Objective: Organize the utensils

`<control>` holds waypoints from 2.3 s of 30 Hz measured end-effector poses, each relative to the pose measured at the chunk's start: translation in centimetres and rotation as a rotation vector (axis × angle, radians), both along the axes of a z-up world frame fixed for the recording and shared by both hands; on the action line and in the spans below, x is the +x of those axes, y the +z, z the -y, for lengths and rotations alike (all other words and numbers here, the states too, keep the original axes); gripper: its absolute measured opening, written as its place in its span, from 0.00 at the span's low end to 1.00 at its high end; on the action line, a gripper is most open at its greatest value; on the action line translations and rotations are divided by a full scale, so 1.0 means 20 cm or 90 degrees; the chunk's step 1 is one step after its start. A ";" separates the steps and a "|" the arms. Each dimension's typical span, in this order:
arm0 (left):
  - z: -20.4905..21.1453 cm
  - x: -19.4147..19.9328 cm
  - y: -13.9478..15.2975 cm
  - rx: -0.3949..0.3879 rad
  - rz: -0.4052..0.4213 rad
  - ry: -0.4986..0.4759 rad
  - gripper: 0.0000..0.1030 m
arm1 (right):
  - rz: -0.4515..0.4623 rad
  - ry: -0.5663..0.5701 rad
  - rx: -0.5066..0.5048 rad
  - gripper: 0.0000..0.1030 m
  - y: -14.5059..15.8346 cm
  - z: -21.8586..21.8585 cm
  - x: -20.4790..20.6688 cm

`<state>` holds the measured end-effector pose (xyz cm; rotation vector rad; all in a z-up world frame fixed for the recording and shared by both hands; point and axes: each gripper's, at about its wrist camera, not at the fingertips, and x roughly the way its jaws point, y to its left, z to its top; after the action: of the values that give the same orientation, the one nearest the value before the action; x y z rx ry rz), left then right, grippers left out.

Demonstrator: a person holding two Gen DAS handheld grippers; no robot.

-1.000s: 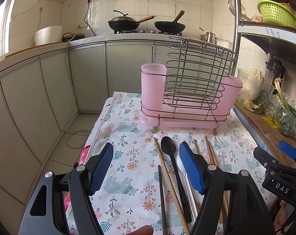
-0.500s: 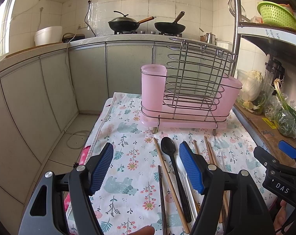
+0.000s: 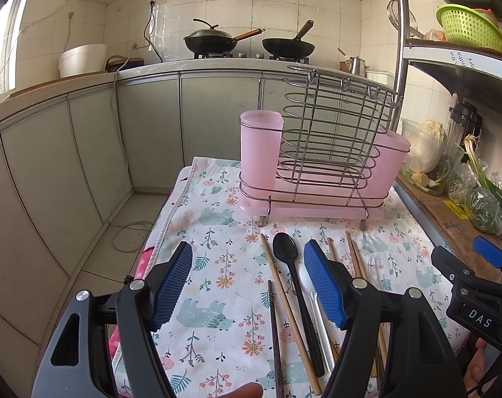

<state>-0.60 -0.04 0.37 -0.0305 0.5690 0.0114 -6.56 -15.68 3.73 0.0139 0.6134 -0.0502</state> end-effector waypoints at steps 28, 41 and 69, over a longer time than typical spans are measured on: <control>-0.19 0.34 -0.21 -0.161 -0.314 -0.136 0.26 | -0.239 0.080 0.236 0.54 -0.20 0.18 0.25; -0.02 0.50 -0.46 -0.113 -0.467 -0.164 0.19 | -0.301 0.096 0.266 0.48 -0.30 0.19 0.32; -0.16 0.45 -0.34 -0.146 -0.390 -0.149 0.04 | -0.431 0.055 0.333 0.11 -0.53 0.18 0.51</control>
<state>8.43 3.17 -6.38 -0.1884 1.1814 -0.2806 3.66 -19.35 -6.85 0.4935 1.2894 0.1997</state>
